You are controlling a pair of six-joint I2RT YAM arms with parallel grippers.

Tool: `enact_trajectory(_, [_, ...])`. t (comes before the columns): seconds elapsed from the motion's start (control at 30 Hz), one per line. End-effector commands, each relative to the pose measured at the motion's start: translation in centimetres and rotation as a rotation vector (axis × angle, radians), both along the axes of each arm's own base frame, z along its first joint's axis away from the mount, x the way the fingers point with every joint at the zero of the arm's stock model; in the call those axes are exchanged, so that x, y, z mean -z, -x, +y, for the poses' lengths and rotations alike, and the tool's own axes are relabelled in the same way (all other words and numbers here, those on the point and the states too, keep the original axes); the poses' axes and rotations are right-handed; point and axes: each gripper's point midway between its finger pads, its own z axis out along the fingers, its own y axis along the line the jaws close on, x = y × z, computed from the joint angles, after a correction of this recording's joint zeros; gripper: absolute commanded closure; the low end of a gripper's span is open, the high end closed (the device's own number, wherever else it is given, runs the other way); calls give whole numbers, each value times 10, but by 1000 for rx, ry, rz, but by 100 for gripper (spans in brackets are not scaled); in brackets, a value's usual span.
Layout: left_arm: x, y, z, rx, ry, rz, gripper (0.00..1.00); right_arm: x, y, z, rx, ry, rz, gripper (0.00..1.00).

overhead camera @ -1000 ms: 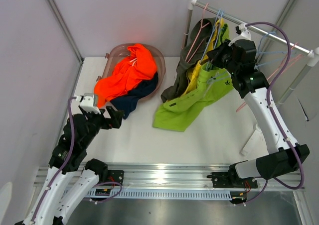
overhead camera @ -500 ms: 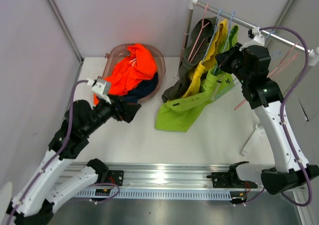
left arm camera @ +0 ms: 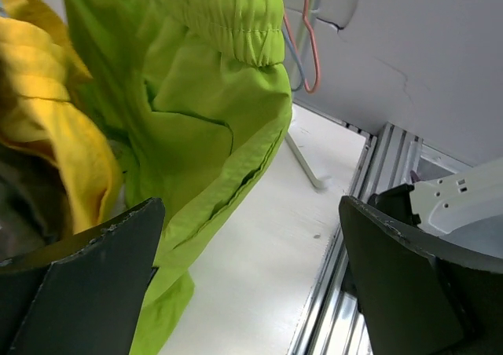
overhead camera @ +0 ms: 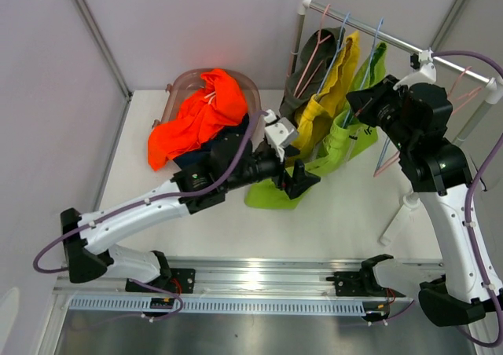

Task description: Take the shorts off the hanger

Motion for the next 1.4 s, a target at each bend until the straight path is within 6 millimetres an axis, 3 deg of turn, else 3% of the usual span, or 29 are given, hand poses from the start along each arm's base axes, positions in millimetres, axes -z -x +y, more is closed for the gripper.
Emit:
enact_trajectory(0.0, [-38,14,-27,104,109,-76,1,-47,22,-5,-4,-51,-126,100])
enact_trajectory(0.1, [-31,19,-40,144,113,-67,1,-48,27,-8,3,-46,-127,100])
enact_trajectory(0.33, [-4,10,-63,152,78,-53,1,-56,37,-10,-3,-63,-142,100])
enact_trajectory(0.4, [0,7,-67,148,72,-55,17,-57,39,-11,-1,-68,-142,100])
enact_trajectory(0.43, [2,4,-71,142,72,-54,30,-56,40,-11,-1,-70,-139,100])
enact_trajectory(0.47, [2,3,-72,135,75,-55,58,-57,40,-11,-1,-70,-140,100])
enact_trajectory(0.53, [4,0,-74,125,78,-52,100,-56,41,-12,1,-69,-136,100])
enact_trajectory(0.6, [3,0,-73,119,87,-50,100,-56,42,-14,7,-63,-134,100])
enact_trajectory(0.63, [12,1,-71,122,78,-40,100,-57,42,-15,13,-62,-136,100])
enact_trajectory(0.7, [-2,7,-61,119,120,-48,100,-56,42,-18,28,-54,-135,100])
enact_trajectory(0.73, [15,11,-57,115,95,-30,100,-56,40,-20,38,-46,-134,100])
enact_trajectory(0.77, [2,20,-45,114,125,-43,100,-56,40,-21,44,-39,-136,100])
enact_trajectory(0.8, [29,32,-40,124,82,-20,100,-57,39,-22,50,-35,-137,100])
enact_trajectory(0.87, [31,46,-27,115,91,-18,100,-56,34,-26,72,-7,-132,100])
enact_trajectory(0.9, [51,67,-14,141,75,1,100,-59,34,-28,80,1,-137,100])
enact_trajectory(0.97, [49,81,1,139,116,22,100,-60,28,-33,113,27,-138,100])
enact_trajectory(1.03, [86,94,8,159,74,71,100,-66,26,-37,134,35,-148,100])
enact_trajectory(1.2, [110,90,16,98,72,125,100,-73,31,-40,140,10,-156,100])
enact_trajectory(1.3, [109,78,7,50,51,109,100,-72,43,-35,104,-26,-140,100])
enact_trajectory(1.37, [96,67,0,7,46,78,100,-66,51,-32,77,-50,-118,100])
